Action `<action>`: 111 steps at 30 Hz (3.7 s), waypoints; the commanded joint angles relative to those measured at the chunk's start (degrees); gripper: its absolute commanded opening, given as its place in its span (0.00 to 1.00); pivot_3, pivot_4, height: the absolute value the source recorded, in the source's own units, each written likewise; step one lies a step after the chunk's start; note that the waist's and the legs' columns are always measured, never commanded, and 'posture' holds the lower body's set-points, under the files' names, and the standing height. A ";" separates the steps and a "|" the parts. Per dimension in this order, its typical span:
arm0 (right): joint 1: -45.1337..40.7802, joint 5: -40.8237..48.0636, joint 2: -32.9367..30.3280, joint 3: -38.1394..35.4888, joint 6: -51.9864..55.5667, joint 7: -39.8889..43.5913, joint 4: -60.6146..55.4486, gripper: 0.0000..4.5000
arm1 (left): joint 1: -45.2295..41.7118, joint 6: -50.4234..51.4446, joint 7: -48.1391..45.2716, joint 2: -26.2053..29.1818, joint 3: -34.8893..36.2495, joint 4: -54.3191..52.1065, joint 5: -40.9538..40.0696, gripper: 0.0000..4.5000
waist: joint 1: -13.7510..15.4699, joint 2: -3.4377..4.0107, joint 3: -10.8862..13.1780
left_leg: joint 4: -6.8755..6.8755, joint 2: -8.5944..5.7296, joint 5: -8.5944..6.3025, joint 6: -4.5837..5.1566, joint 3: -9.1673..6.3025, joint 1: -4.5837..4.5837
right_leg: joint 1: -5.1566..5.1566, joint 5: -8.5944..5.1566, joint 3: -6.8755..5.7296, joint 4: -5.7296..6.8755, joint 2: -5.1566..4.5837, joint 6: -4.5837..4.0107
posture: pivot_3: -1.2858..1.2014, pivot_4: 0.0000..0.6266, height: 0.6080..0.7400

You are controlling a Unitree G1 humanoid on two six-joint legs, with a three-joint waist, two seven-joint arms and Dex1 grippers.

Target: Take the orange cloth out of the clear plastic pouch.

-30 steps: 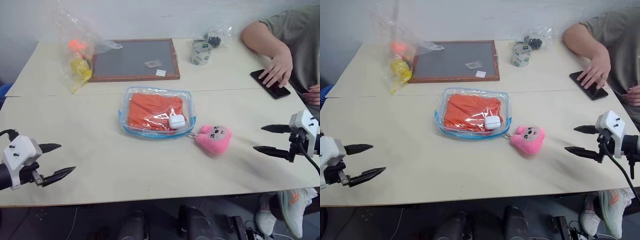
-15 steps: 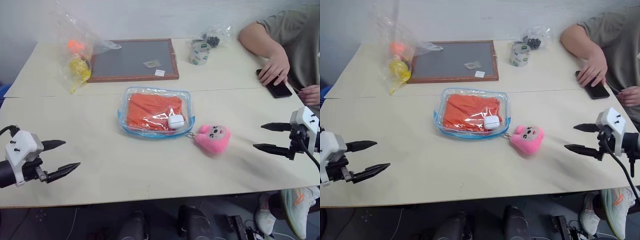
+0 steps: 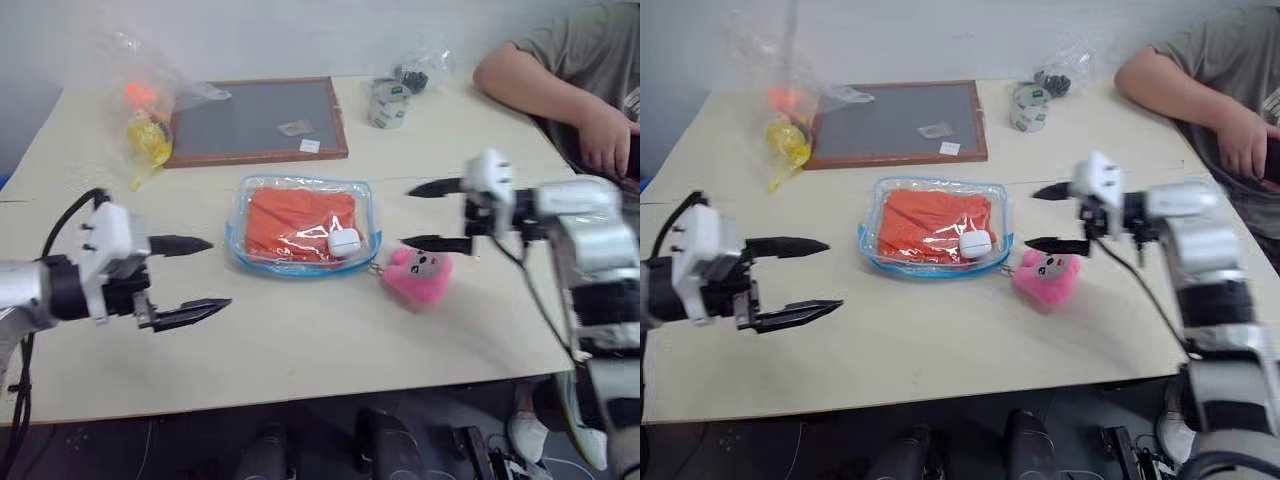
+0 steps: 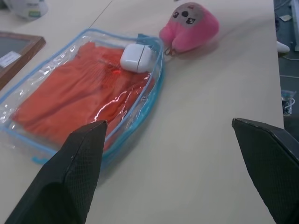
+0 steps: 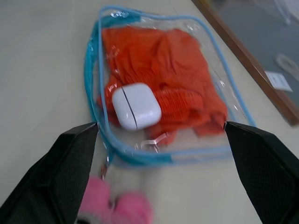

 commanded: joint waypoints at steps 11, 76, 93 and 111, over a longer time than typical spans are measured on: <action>-10.04 -8.97 7.97 5.90 -13.65 3.10 20.45 0.99 | -8.50 -0.92 1.36 0.13 -8.09 -0.09 1.07 1.00 | 1.18 0.08 0.06 | -0.47 -1.35 1.21 0.07 -3.72 -0.85 | 0.93 0.08 -1.90 -0.45 -0.90 0.13 | 0.52 0.24 1.00; 43.67 6.09 -22.45 -34.77 22.42 -13.56 -18.59 0.99 | -28.84 -10.90 -5.62 -18.33 -27.96 12.83 11.76 1.00 | 3.32 0.07 0.05 | -0.66 -0.71 1.71 -0.56 -2.14 0.15 | 0.89 0.06 0.45 -0.27 0.14 0.13 | 0.52 0.24 1.00; 22.97 33.34 -19.02 -20.95 37.91 -7.10 -45.07 0.99 | -33.16 -47.27 -9.36 -16.58 -35.77 49.83 39.56 1.00 | 3.83 0.02 0.07 | -0.27 -0.65 1.40 -0.23 -2.16 -0.29 | 0.73 0.12 0.31 -0.39 0.10 0.23 | 0.52 0.24 1.00; 24.09 31.00 -18.69 -18.18 35.41 -9.34 -43.96 1.00 | -33.79 -57.26 -7.03 -18.55 -34.47 58.35 43.89 0.45 | 3.42 -0.01 0.05 | 0.16 -0.86 1.32 -0.12 -2.13 -0.80 | 0.41 0.21 0.16 -0.32 0.08 0.40 | 0.52 0.24 1.00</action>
